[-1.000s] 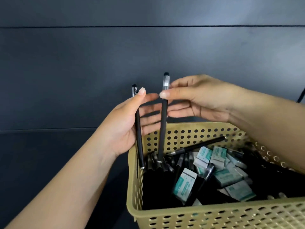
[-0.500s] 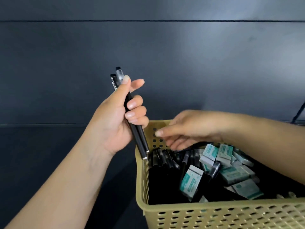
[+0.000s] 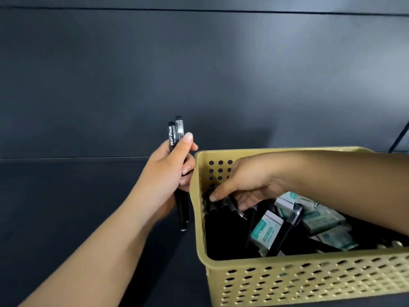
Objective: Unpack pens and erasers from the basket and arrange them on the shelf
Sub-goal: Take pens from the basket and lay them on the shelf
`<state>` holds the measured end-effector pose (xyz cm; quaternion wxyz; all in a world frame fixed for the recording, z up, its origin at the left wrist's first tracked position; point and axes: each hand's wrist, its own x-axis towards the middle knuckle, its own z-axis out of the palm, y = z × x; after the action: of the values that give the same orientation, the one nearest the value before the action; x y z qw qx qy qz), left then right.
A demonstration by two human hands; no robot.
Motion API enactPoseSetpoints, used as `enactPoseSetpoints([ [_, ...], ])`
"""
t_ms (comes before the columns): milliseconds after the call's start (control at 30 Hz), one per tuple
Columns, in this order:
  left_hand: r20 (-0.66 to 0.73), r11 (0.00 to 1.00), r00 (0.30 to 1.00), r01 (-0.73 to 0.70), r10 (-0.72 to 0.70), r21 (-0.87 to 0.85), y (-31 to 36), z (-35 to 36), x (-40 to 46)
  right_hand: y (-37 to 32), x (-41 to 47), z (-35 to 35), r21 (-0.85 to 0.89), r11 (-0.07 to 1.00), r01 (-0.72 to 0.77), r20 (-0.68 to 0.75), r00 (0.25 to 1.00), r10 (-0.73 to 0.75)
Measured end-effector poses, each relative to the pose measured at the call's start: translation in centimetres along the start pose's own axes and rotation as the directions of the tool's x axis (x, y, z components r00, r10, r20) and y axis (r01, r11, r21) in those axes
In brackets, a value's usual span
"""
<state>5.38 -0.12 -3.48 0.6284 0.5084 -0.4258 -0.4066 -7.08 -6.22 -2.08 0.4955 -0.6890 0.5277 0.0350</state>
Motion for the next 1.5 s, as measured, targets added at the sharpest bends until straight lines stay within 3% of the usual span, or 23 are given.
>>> enactPoseSetpoints([
  [100, -0.068, 0.995, 0.995, -0.071, 0.075, 0.069, -0.3, 0.4, -0.3, 0.6, 0.2, 0.1, 0.019, 1.0, -0.008, -0.037, 0.999, 0.009],
  [300, -0.105, 0.997, 0.991, -0.083, 0.083, 0.002, -0.3, 0.7, -0.6, 1.2, -0.3, 0.2, 0.059, 0.998, -0.028, -0.038, 0.999, 0.031],
  [467, -0.131, 0.993, 0.984, -0.113, 0.118, 0.047, -0.5, 0.7, -0.7, 0.4, 0.0, 1.2, -0.198, 0.98, 0.019, -0.119, 0.992, -0.044],
  [633, -0.133, 0.992, 0.984, -0.116, 0.121, 0.05, -0.7, 0.7, -0.8, 0.6, -0.4, 2.6, -0.292, 0.954, 0.064, -0.159, 0.981, -0.115],
  [833, -0.139, 0.994, 0.985, -0.099, 0.106, 0.053, -0.6, 0.8, -1.0, 1.1, -0.2, 2.3, -0.102, 0.994, 0.042, -0.187, 0.981, -0.06],
  [1033, -0.116, 0.997, 0.99, -0.077, 0.076, -0.003, -0.4, 0.7, -0.9, 0.8, -0.1, 1.9, 0.118, 0.991, -0.07, 0.046, 0.997, 0.065],
  [1267, -0.091, 0.996, 0.993, -0.08, 0.077, -0.032, -0.5, 0.5, -0.9, 1.0, 0.3, 1.8, 0.316, 0.948, 0.023, 0.0, 1.0, -0.024],
  [1500, -0.051, 0.994, 0.994, -0.098, 0.096, -0.041, -0.8, 0.2, -0.7, 0.4, -0.6, 1.2, 0.393, 0.914, 0.105, -0.035, 0.994, -0.099],
])
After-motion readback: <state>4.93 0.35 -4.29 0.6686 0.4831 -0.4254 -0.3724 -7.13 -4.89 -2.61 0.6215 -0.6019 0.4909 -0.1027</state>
